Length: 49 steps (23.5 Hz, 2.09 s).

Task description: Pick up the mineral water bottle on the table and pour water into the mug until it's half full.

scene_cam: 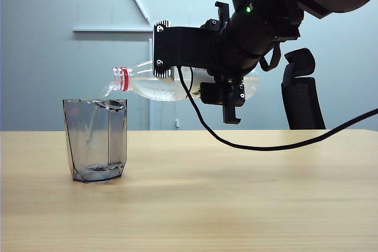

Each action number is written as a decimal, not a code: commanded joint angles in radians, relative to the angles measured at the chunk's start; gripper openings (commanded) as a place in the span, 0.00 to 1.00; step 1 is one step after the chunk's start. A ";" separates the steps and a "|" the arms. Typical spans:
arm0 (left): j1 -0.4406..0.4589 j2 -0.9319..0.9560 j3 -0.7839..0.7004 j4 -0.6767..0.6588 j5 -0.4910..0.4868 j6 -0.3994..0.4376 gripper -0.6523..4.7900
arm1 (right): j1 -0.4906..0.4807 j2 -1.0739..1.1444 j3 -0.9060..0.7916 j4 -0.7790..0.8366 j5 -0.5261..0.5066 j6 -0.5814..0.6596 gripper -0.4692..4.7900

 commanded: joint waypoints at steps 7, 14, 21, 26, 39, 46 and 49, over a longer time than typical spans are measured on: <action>0.000 0.001 0.003 0.013 0.004 -0.003 0.12 | 0.000 -0.010 0.011 0.078 0.008 -0.002 0.57; 0.000 0.001 0.003 0.014 0.004 -0.003 0.12 | -0.003 -0.010 0.011 0.078 0.015 -0.002 0.57; 0.000 0.001 0.003 0.014 0.004 -0.003 0.12 | -0.005 -0.010 0.011 0.078 0.014 -0.002 0.57; 0.000 0.001 0.003 0.013 0.004 -0.003 0.12 | -0.006 -0.010 0.011 0.078 0.014 -0.002 0.57; 0.000 0.001 0.003 0.013 0.004 -0.003 0.12 | -0.017 -0.010 0.011 0.080 0.014 -0.028 0.57; 0.000 0.001 0.003 0.014 0.004 -0.003 0.12 | -0.017 -0.010 0.011 0.082 0.014 -0.033 0.57; 0.000 0.001 0.003 0.014 0.004 -0.003 0.12 | -0.017 -0.010 0.011 0.082 0.014 -0.039 0.57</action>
